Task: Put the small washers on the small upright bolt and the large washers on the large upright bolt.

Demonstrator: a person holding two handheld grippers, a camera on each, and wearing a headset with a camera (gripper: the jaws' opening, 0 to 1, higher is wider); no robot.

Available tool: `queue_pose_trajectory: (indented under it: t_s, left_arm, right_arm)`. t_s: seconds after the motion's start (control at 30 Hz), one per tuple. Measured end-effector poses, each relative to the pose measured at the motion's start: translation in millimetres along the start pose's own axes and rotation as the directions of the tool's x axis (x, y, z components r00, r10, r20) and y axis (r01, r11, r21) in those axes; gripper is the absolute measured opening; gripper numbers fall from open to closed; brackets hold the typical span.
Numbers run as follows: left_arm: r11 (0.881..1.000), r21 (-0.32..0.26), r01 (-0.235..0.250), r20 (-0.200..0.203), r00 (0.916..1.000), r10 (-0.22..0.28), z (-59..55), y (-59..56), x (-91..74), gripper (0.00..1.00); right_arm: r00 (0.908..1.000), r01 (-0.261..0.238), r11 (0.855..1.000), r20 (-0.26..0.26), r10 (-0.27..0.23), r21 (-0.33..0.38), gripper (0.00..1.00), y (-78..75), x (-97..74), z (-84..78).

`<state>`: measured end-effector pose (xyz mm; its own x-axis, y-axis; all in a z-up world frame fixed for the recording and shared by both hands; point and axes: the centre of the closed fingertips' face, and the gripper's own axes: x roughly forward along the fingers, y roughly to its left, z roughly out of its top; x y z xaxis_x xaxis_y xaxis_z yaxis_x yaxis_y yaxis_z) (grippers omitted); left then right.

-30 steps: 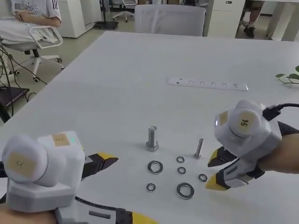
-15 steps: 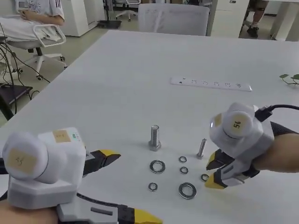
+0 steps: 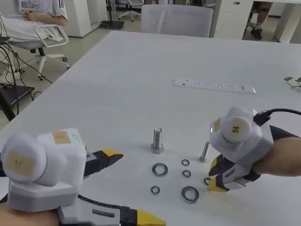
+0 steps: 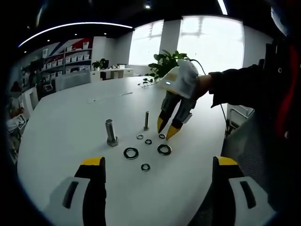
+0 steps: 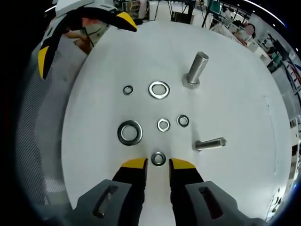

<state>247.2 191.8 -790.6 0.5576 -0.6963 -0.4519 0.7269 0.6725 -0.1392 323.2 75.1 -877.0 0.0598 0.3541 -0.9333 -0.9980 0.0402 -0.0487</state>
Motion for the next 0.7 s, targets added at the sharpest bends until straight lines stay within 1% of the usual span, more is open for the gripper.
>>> queue_pose_trajectory:
  t_s: [0.33,0.7]
  left_arm:
    - [1.0,0.002,0.003,0.005,1.0,-0.003,1.5,-0.7,-0.7,0.94]
    - [1.0,0.003,0.001,0.007,1.0,-0.001,1.4,0.6,-1.1,0.94]
  right_arm:
    - [0.9995,-0.028,0.999,-0.014,0.028,0.027,0.19,0.4,0.6,0.9]
    - [0.9982,-0.033,0.999,-0.051,0.032,-0.003,0.15,-0.8,1.2,1.1]
